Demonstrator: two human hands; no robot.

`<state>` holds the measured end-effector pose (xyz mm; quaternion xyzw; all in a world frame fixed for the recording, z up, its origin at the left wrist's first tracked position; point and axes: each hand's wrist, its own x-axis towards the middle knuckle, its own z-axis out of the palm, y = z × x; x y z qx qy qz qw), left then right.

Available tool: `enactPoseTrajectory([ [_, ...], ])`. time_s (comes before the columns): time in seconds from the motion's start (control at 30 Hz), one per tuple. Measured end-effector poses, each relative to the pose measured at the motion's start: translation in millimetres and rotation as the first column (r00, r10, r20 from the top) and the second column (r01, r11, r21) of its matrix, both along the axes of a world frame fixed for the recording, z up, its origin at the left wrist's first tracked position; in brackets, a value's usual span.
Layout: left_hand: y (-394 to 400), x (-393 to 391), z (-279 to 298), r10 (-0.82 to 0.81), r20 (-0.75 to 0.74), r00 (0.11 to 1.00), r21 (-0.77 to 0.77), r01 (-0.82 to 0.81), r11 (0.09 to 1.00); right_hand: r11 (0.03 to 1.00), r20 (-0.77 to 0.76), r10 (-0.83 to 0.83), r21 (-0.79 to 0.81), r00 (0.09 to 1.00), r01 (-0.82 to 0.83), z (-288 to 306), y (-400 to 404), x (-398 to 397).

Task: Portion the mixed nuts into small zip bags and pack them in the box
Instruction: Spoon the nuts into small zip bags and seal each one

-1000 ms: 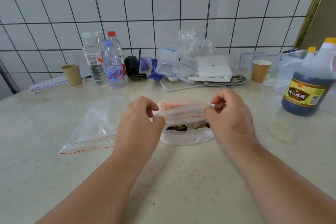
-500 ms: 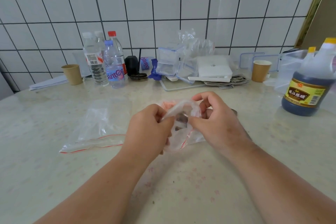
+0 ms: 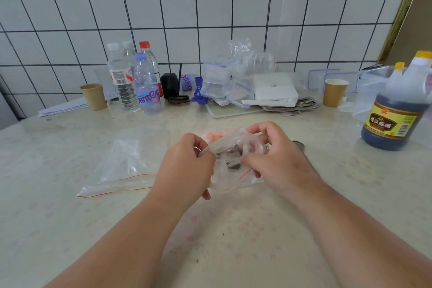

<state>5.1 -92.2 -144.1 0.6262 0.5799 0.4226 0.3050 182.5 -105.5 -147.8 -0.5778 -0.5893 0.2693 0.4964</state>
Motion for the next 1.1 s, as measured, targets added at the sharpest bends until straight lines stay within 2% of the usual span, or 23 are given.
enactPoseTrajectory([
  [0.03,0,-1,0,-0.017,-0.011,1.000,-0.005,0.017,1.000,1.000,0.015,-0.013,0.003,1.000,0.013,0,0,0],
  [0.13,-2,-5,-1,-0.072,-0.182,0.981,0.062,0.084,0.995,1.000,0.003,-0.025,-0.008,1.000,0.025,0,2,3],
  [0.17,-3,-5,0,-0.085,-0.186,0.979,0.085,0.102,0.991,1.000,-0.008,-0.003,-0.022,1.000,0.003,1,1,3],
  [0.27,-5,-4,4,-0.151,-0.021,0.988,0.107,0.152,0.983,0.989,-0.068,0.138,-0.045,0.988,-0.141,2,-1,2],
  [0.33,-5,-5,9,-0.194,0.077,0.978,0.029,0.192,0.981,0.970,-0.112,0.230,-0.049,0.967,-0.236,2,-1,3],
  [0.4,-6,-5,12,-0.221,0.094,0.971,-0.057,0.227,0.972,0.961,-0.116,0.262,-0.055,0.958,-0.270,2,0,4],
  [0.57,-8,-4,9,-0.106,0.055,0.993,-0.066,0.109,0.992,0.990,-0.170,0.121,-0.052,0.978,-0.131,4,1,9],
  [0.73,-6,-4,7,-0.020,0.093,0.995,-0.003,0.021,1.000,0.967,-0.051,0.204,-0.143,0.978,-0.209,6,-2,6],
  [0.87,-3,-14,6,0.015,-0.093,0.996,0.082,-0.008,0.997,0.990,-0.060,0.063,-0.121,0.996,-0.070,7,3,11],
  [1.0,0,-19,8,-0.135,-0.162,0.977,0.001,0.137,0.991,0.982,-0.167,0.072,-0.158,0.983,-0.099,6,4,12],
  [1.1,1,-17,10,-0.255,-0.061,0.965,-0.102,0.248,0.963,0.962,-0.189,0.148,-0.200,0.971,-0.186,7,0,9],
])
